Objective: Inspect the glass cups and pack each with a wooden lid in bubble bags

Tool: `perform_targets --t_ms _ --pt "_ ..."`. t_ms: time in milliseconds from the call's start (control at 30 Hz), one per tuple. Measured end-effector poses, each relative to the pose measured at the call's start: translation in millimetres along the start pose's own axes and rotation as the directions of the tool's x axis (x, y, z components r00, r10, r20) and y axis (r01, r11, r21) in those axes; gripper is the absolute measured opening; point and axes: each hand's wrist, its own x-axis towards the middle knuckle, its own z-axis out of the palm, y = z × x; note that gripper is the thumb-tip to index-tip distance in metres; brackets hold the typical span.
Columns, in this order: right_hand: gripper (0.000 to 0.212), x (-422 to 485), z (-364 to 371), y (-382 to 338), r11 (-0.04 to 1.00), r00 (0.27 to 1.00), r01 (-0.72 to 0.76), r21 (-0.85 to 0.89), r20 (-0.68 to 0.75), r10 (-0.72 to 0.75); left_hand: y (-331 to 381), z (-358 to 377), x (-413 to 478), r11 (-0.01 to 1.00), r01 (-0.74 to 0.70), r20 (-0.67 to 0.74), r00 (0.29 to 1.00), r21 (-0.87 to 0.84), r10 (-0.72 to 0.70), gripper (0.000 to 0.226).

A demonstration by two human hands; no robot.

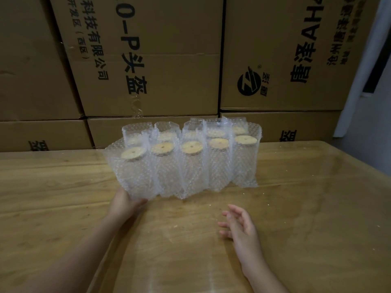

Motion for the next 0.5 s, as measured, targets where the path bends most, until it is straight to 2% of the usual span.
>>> perform_targets --t_ms 267,433,500 --pt "0.017 -2 1 -3 1.000 1.000 -0.012 -0.016 0.004 0.012 -3 1 0 0.998 0.053 0.011 0.999 0.014 -0.053 0.061" --pt "0.015 0 -3 -4 1.000 1.000 -0.009 0.006 -0.002 0.009 1 -7 0 0.980 0.070 0.088 0.992 0.188 -0.088 0.060" --pt "0.015 0 -7 -7 0.996 0.998 -0.040 0.085 -0.035 0.043 1 -13 -4 0.988 0.107 0.065 0.991 0.115 -0.115 0.063"
